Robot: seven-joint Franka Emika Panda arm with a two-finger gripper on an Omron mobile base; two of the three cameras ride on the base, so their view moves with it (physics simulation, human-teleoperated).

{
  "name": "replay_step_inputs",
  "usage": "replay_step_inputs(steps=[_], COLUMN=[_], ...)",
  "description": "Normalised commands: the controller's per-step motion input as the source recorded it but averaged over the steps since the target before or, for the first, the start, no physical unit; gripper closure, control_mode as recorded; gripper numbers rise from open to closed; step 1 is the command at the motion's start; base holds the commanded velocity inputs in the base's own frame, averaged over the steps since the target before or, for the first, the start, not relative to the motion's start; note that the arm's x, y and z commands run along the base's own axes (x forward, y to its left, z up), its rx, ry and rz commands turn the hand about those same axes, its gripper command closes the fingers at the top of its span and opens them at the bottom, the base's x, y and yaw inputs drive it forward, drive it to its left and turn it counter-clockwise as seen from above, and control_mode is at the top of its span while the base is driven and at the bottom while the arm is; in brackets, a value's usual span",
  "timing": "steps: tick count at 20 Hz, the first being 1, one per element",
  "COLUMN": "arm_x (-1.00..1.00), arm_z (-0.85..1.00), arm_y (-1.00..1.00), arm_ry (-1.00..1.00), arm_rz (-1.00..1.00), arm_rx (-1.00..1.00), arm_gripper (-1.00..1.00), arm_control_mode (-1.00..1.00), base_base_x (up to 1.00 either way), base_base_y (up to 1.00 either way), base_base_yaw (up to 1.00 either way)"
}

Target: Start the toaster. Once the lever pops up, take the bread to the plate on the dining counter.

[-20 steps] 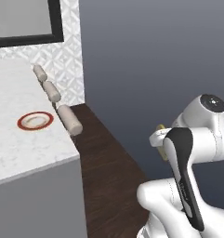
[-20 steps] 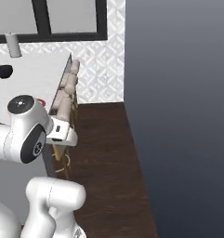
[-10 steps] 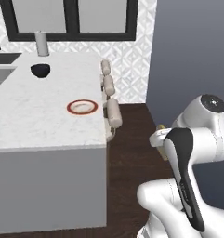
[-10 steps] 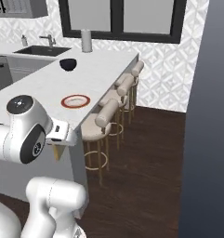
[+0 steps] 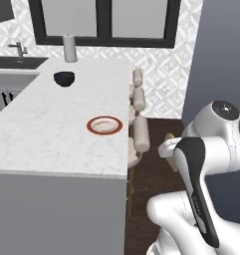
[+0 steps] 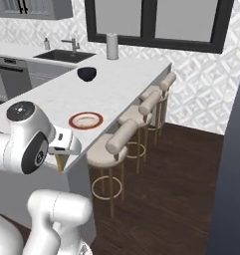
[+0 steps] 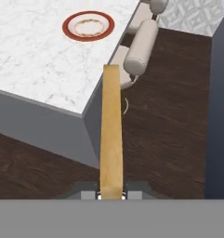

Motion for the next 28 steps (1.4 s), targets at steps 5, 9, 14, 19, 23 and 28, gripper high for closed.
replay_step_inputs(steps=[5, 9, 14, 19, 23, 28], arm_x=[0.00, 0.00, 0.00, 0.00, 0.00, 0.00], arm_z=[0.00, 0.00, 0.00, 0.00, 0.00, 0.00], arm_y=[0.00, 0.00, 0.00, 0.00, 0.00, 0.00], arm_ry=[0.00, 0.00, 0.00, 0.00, 0.00, 0.00], arm_rz=[0.00, 0.00, 0.00, 0.00, 0.00, 0.00], arm_rx=[0.00, 0.00, 0.00, 0.00, 0.00, 0.00], arm_gripper=[1.00, 1.00, 1.00, 1.00, 1.00, 1.00], arm_control_mode=[1.00, 1.00, 1.00, 1.00, 1.00, 1.00], base_base_x=[0.51, 0.37, 0.09, 0.18, 0.51, 0.28], base_base_y=[-0.38, -0.54, -0.62, -0.67, -0.52, -0.42], base_base_yaw=[0.08, 0.23, 0.31, 0.45, 0.46, 0.39])
